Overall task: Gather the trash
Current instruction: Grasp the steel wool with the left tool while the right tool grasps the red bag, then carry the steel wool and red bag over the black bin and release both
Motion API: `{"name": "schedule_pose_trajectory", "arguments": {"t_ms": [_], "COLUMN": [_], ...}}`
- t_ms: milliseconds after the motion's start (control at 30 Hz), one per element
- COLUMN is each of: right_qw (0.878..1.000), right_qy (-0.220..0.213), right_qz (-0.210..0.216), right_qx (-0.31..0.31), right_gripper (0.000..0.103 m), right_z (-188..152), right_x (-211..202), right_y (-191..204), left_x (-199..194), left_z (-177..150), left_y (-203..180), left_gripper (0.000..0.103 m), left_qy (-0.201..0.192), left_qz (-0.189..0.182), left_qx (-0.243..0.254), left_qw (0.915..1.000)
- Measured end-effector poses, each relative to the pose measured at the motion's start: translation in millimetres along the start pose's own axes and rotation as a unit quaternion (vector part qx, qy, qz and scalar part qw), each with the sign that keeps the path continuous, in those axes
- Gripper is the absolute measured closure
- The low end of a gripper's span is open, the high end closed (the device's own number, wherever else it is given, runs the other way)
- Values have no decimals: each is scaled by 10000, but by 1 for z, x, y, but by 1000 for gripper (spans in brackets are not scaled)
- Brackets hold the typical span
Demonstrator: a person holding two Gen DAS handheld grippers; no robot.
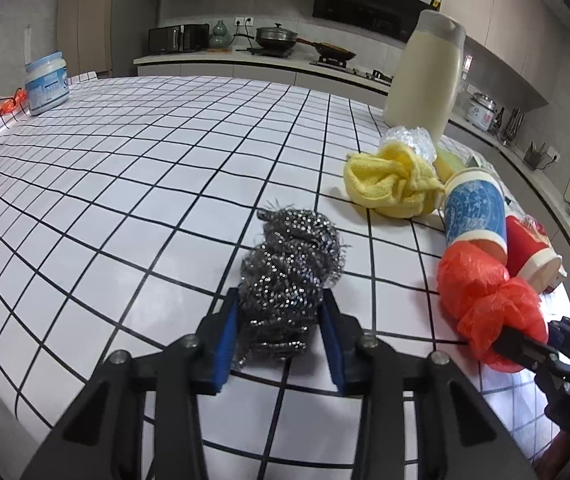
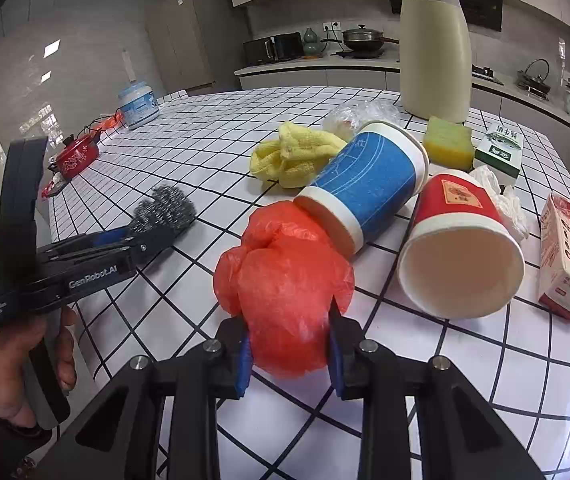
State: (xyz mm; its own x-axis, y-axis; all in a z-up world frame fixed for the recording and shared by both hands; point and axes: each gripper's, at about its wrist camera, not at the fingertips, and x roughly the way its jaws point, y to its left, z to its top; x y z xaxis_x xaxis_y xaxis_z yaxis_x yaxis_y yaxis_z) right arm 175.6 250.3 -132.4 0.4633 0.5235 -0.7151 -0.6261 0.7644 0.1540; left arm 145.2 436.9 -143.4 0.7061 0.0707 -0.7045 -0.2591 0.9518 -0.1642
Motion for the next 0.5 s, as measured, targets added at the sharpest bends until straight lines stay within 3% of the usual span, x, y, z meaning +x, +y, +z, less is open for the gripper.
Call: {"name": "schedule_pose_trajectory", "arguments": {"t_ms": [500], "right_qw": [9999], "right_qy": [-71], "right_qz": [124], "right_qx": [-26], "right_gripper": [77], "right_z": [2], "right_x": [-9], "right_y": [15], "left_x": [-52], "left_z": [-22], "left_y": [-8], "left_gripper": [69], "left_qy": [-287], "left_qz": [11], "left_qx": [-45], "left_qw": [9996]}}
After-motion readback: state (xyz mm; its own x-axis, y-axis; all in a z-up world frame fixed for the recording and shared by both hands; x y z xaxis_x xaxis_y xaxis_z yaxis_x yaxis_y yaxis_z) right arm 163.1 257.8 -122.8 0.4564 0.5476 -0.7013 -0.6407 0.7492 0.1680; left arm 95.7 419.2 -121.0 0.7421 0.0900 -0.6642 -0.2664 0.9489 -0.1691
